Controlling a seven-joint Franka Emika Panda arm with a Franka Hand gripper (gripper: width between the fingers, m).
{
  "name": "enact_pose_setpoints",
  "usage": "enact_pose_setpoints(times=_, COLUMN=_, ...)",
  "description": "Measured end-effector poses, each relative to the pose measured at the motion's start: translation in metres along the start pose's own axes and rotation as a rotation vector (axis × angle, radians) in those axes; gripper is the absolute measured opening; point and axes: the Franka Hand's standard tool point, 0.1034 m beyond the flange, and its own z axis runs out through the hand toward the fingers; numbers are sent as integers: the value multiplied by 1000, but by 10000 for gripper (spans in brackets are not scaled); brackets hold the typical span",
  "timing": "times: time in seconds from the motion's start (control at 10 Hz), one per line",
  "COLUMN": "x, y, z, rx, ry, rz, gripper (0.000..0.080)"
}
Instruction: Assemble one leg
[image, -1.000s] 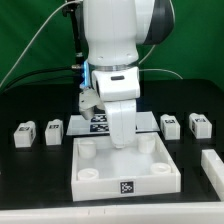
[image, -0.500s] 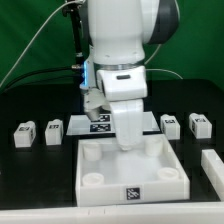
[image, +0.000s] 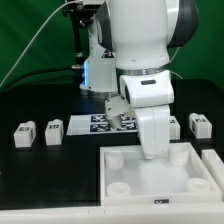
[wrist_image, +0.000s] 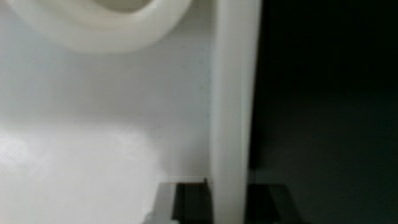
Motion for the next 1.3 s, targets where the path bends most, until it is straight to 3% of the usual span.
enact_pose_setpoints(times=0.2, x=10, y=8, z=1, rx=-11, ry=10, rz=6, gripper=61)
enact_pose_setpoints(times=0.6, x=9, y=12, z=0, rx=-15, ry=11, rz=27, gripper=61)
enact_pose_setpoints(times=0.7, x=9, y=11, z=1, rx=-15, ry=11, rz=28, gripper=140)
enact_pose_setpoints(times=0.8, x=8, y=11, z=1, rx=-15, ry=11, rz=28, gripper=276)
enact_pose_setpoints(times=0.9, x=8, y=11, z=1, rx=-15, ry=11, rz=28, gripper=276)
enact_pose_setpoints(times=1.0, x=8, y=11, z=1, rx=-15, ry=11, rz=29, gripper=471)
enact_pose_setpoints(times=1.1, x=8, y=12, z=1, rx=-15, ry=11, rz=29, gripper=589)
enact_pose_setpoints(times=1.3, x=8, y=12, z=0, rx=-15, ry=11, rz=30, gripper=631)
